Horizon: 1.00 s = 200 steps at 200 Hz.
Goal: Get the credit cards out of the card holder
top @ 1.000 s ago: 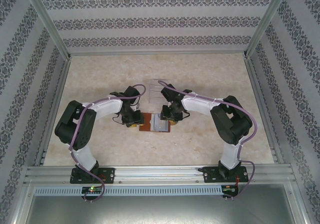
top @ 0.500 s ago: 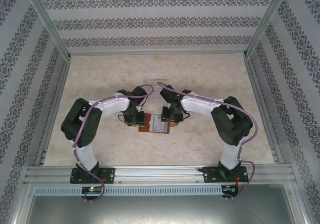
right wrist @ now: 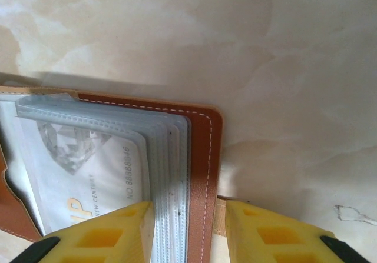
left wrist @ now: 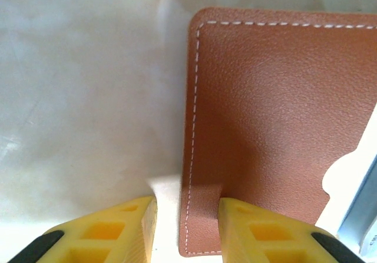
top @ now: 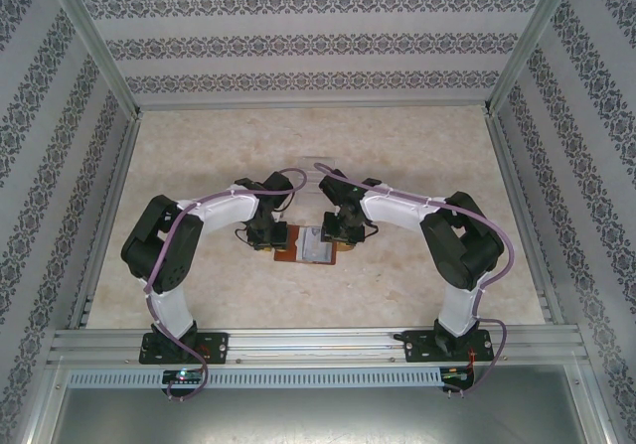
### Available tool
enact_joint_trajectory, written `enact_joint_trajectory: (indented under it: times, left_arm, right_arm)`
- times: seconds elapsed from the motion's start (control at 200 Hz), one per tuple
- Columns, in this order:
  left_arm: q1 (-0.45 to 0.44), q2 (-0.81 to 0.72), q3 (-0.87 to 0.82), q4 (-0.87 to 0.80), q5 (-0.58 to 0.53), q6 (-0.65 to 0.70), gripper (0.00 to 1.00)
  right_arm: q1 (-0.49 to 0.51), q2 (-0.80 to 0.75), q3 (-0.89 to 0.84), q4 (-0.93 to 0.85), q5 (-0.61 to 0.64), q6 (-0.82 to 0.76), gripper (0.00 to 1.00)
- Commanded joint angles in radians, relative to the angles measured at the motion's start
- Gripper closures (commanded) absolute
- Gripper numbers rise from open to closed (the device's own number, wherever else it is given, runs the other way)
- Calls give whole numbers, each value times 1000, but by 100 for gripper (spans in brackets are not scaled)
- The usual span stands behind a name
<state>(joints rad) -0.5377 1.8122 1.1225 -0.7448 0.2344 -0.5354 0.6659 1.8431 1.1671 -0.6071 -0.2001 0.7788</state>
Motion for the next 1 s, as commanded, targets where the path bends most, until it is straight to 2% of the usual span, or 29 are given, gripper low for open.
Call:
enact_joint_trajectory:
  times: [0.0, 0.16, 0.265, 0.49, 0.605, 0.729, 0.994]
  left_arm:
    - [-16, -18, -31, -73, -9, -30, 67]
    - [-14, -61, 1, -84, -23, -34, 67]
    - [1, -97, 15, -61, 21, -44, 69]
    - [68, -178, -37, 130, 249, -121, 74]
    - [87, -168, -73, 279, 413, -182, 77]
    - [87, -124, -115, 437, 520, -252, 79]
    - [89, -51, -145, 529, 545, -253, 84]
  right_arm:
    - [12, 22, -16, 15, -11, 7, 63]
    - [11, 33, -21, 21, -7, 1, 66]
    - [11, 33, -24, 22, -6, 1, 67]
    - [11, 29, -30, 20, -4, -2, 68]
    - [12, 24, -34, 21, -2, -1, 68]
    - [12, 21, -38, 20, 0, 1, 69]
    - [11, 21, -39, 23, -2, 1, 70]
